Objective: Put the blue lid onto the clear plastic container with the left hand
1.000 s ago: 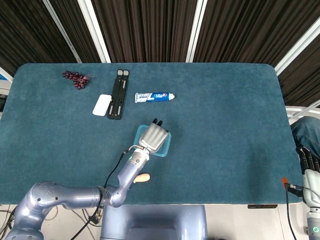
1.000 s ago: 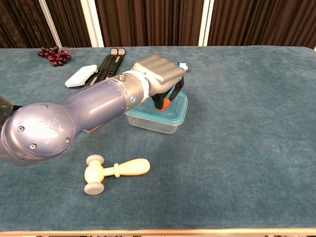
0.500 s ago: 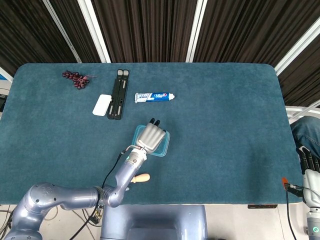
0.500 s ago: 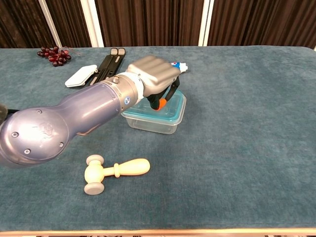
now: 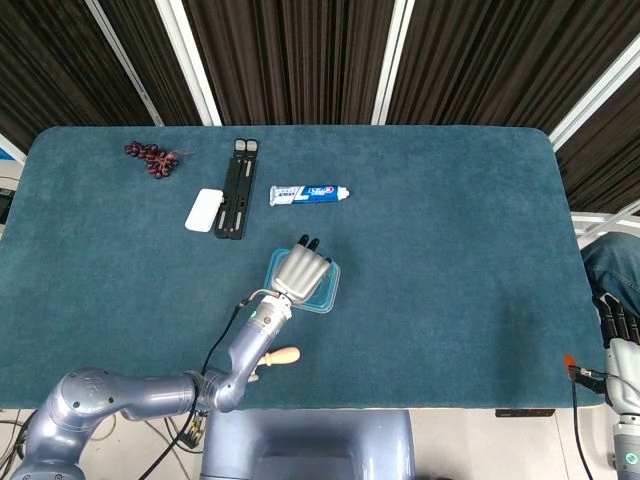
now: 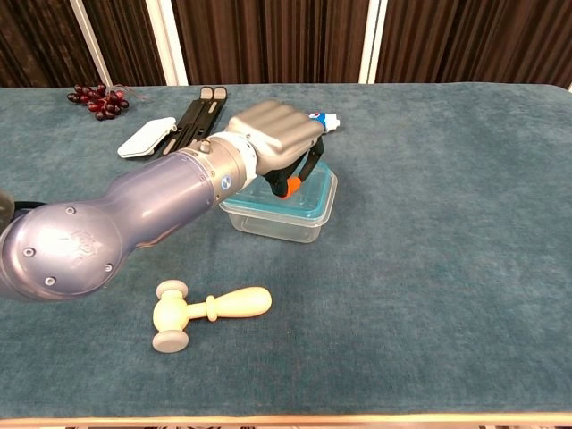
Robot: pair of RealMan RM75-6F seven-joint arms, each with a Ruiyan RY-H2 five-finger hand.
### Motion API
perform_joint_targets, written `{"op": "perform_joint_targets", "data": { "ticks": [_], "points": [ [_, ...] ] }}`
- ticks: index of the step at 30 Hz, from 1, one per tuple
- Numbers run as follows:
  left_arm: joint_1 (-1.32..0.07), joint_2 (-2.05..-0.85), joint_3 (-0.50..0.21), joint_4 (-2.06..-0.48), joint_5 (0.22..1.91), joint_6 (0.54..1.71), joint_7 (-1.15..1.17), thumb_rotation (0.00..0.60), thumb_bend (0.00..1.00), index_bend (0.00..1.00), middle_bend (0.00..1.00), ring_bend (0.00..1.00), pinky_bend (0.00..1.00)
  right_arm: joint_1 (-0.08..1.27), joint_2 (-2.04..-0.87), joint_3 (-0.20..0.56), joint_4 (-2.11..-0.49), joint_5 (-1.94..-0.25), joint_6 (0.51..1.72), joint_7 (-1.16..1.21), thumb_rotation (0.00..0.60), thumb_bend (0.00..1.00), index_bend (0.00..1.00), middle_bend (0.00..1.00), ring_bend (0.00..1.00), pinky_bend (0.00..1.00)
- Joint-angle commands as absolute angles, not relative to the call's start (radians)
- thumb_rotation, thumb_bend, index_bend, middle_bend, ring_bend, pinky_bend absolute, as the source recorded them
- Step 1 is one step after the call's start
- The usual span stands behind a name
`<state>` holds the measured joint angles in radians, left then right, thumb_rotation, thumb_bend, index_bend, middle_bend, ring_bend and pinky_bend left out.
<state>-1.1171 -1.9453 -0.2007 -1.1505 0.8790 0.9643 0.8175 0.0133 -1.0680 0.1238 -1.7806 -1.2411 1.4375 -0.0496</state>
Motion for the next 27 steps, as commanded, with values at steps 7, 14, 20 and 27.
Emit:
{"op": "perform_joint_targets", "data": {
  "ticks": [7, 14, 20, 27],
  "points": [
    [-1.113, -1.959, -0.212, -1.171, 0.877, 0.976, 0.841, 0.600, 0.52, 0.65, 0.53, 0.23, 0.24, 0.013, -1.067, 0.123, -1.781, -1.242, 1.437, -0.049, 0.600, 0.35, 0.00, 0.00, 0.00, 0.00],
    [-1.101, -1.955, -0.206, -1.188, 0.867, 0.995, 0.873, 0.600, 0.52, 0.65, 0.53, 0.23, 0.24, 0.013, -1.067, 0.122, -1.780, -1.245, 1.437, -0.048, 0.600, 0.35, 0.00, 0.00, 0.00, 0.00],
    [-1.089, -1.950, -0.204, -1.189, 0.875, 0.998, 0.870, 0.600, 0.52, 0.65, 0.53, 0.23, 0.24, 0.013, -1.067, 0.121, -1.782, -1.245, 1.438, -0.050, 0.600, 0.35, 0.00, 0.00, 0.00, 0.00],
    [-1.079, -1.959, -0.199, -1.160, 0.897, 0.979, 0.837, 0.600, 0.52, 0.65, 0.53, 0.23, 0.24, 0.013, -1.067, 0.122, -1.782, -1.242, 1.438, -0.051, 0.600, 0.35, 0.00, 0.00, 0.00, 0.00]
  ]
}}
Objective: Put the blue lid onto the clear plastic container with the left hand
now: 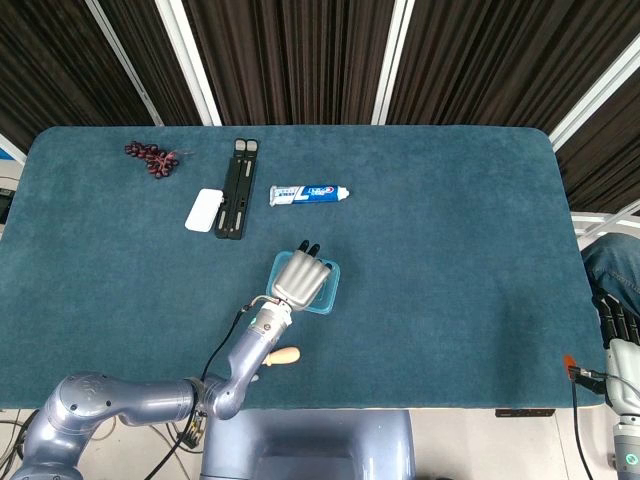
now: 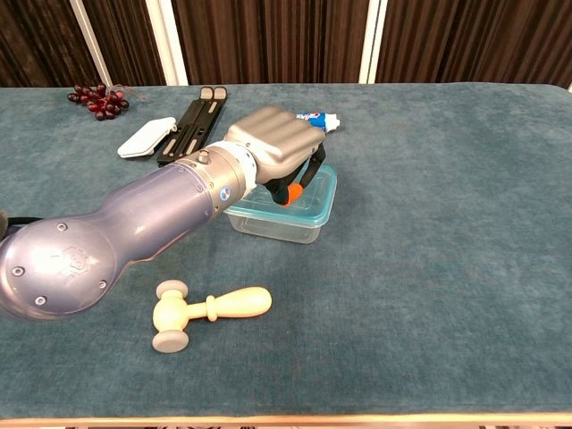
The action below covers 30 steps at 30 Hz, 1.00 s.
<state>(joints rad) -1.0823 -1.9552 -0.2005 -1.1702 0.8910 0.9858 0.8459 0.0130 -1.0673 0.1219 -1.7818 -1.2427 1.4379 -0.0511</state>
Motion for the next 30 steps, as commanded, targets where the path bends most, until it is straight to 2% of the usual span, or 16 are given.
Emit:
{"op": "perform_joint_targets", "data": {
  "ticks": [1, 19, 30],
  "points": [
    [-1.078, -1.960, -0.199, -1.156, 0.898, 0.976, 0.834, 0.600, 0.52, 0.65, 0.53, 0.23, 0.24, 0.013, -1.067, 0.122, -1.783, -1.242, 1.438, -0.051, 0.600, 0.35, 0.00, 0.00, 0.00, 0.00],
    [-1.063, -1.968, -0.217, -1.093, 0.886, 0.889, 0.757, 0.600, 0.52, 0.65, 0.53, 0.23, 0.24, 0.013, -1.066, 0.123, -1.782, -1.239, 1.437, -0.048, 0.600, 0.35, 0.00, 0.00, 0.00, 0.00],
    [-1.057, -1.959, -0.218, -1.094, 0.884, 0.886, 0.756, 0.600, 0.52, 0.65, 0.53, 0.23, 0.24, 0.013, -1.067, 0.123, -1.783, -1.240, 1.438, -0.048, 0.600, 0.35, 0.00, 0.00, 0.00, 0.00]
  ]
}}
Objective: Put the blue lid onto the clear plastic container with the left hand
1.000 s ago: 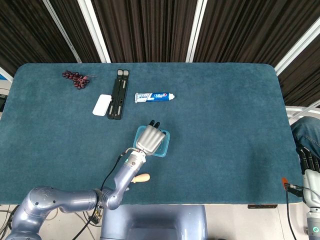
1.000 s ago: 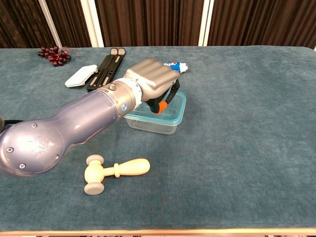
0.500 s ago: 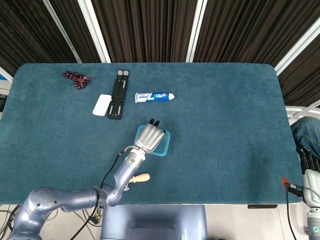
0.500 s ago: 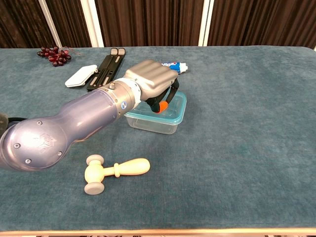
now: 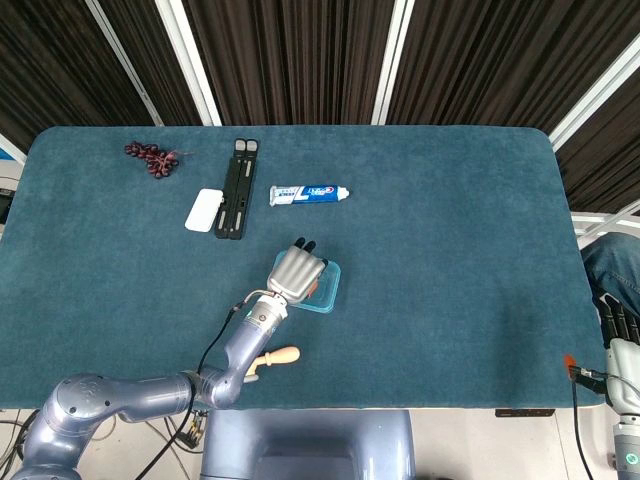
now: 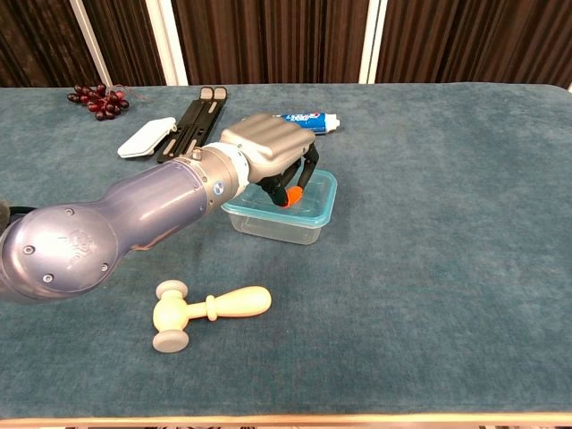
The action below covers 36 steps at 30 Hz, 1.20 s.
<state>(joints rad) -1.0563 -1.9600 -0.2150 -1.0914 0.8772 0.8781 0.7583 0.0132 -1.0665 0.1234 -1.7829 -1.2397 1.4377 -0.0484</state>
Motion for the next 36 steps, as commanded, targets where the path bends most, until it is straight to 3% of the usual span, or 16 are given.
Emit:
{"op": "perform_joint_targets", "data": {
  "ticks": [1, 10, 16, 19, 25, 36],
  "points": [
    [-1.058, -1.959, -0.221, -1.096, 0.893, 0.896, 0.754, 0.600, 0.52, 0.65, 0.53, 0.23, 0.24, 0.013, -1.067, 0.123, -1.782, -1.240, 1.438, -0.049, 0.600, 0.35, 0.00, 0.00, 0.00, 0.00],
    [-1.050, -1.922, -0.239, -1.195, 0.947, 0.988, 0.774, 0.600, 0.48, 0.62, 0.51, 0.23, 0.23, 0.013, -1.067, 0.123, -1.782, -1.240, 1.438, -0.049, 0.600, 0.35, 0.00, 0.00, 0.00, 0.00],
    [-1.039, -1.890, -0.245, -1.252, 0.939, 1.009, 0.800, 0.600, 0.41, 0.43, 0.41, 0.21, 0.22, 0.013, -1.068, 0.123, -1.781, -1.241, 1.439, -0.049, 0.600, 0.35, 0.00, 0.00, 0.00, 0.00],
    [-1.036, -1.877, -0.246, -1.274, 0.945, 1.018, 0.799, 0.600, 0.40, 0.39, 0.37, 0.20, 0.22, 0.013, -1.068, 0.124, -1.781, -1.239, 1.439, -0.050, 0.600, 0.35, 0.00, 0.00, 0.00, 0.00],
    [-1.022, -1.850, -0.235, -1.279, 0.994, 1.048, 0.779, 0.600, 0.43, 0.51, 0.45, 0.21, 0.22, 0.013, -1.069, 0.124, -1.782, -1.235, 1.437, -0.050, 0.600, 0.35, 0.00, 0.00, 0.00, 0.00],
    [-1.030, -1.871, -0.239, -1.121, 1.050, 1.032, 0.708, 0.600, 0.55, 0.67, 0.58, 0.24, 0.23, 0.013, -1.069, 0.126, -1.784, -1.232, 1.438, -0.049, 0.600, 0.35, 0.00, 0.00, 0.00, 0.00]
  ]
}}
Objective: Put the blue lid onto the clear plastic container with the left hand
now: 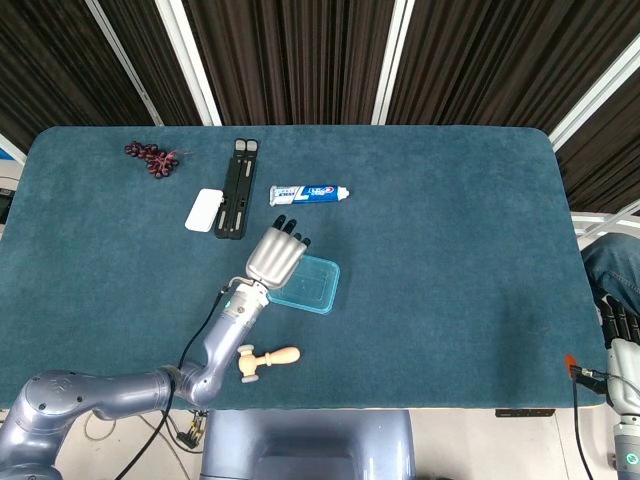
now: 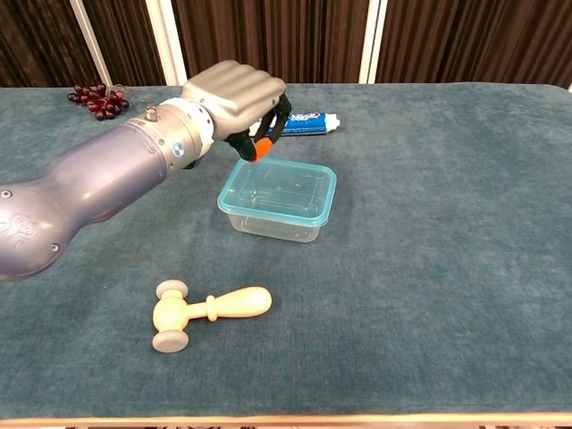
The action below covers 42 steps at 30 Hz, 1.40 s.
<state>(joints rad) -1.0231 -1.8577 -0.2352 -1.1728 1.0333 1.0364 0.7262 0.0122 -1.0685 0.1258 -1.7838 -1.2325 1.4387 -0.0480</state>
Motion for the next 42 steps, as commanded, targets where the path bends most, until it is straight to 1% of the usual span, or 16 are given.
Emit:
{"op": "perform_joint_targets", "data": {
  "ticks": [1, 5, 12, 25, 42],
  "points": [
    [-1.030, -1.875, -0.241, -1.105, 1.049, 1.027, 0.703, 0.600, 0.55, 0.68, 0.58, 0.24, 0.23, 0.013, -1.069, 0.127, -1.784, -1.231, 1.438, -0.049, 0.600, 0.35, 0.00, 0.00, 0.00, 0.00],
    [-1.028, -1.886, -0.245, -1.061, 1.034, 1.006, 0.697, 0.600, 0.56, 0.68, 0.58, 0.24, 0.23, 0.013, -1.069, 0.126, -1.783, -1.231, 1.436, -0.047, 0.600, 0.35, 0.00, 0.00, 0.00, 0.00],
    [-1.025, -1.895, -0.243, -1.031, 1.036, 0.984, 0.685, 0.600, 0.56, 0.68, 0.58, 0.24, 0.23, 0.013, -1.069, 0.127, -1.784, -1.228, 1.436, -0.049, 0.600, 0.35, 0.00, 0.00, 0.00, 0.00],
    [-1.016, -1.906, -0.229, -1.032, 1.074, 0.978, 0.664, 0.600, 0.56, 0.69, 0.59, 0.24, 0.23, 0.013, -1.069, 0.128, -1.785, -1.225, 1.436, -0.050, 0.600, 0.35, 0.00, 0.00, 0.00, 0.00],
    [-1.011, -1.937, -0.231, -0.990, 1.067, 0.955, 0.683, 0.600, 0.56, 0.69, 0.59, 0.24, 0.23, 0.012, -1.068, 0.128, -1.787, -1.223, 1.438, -0.051, 0.600, 0.35, 0.00, 0.00, 0.00, 0.00]
  ]
}}
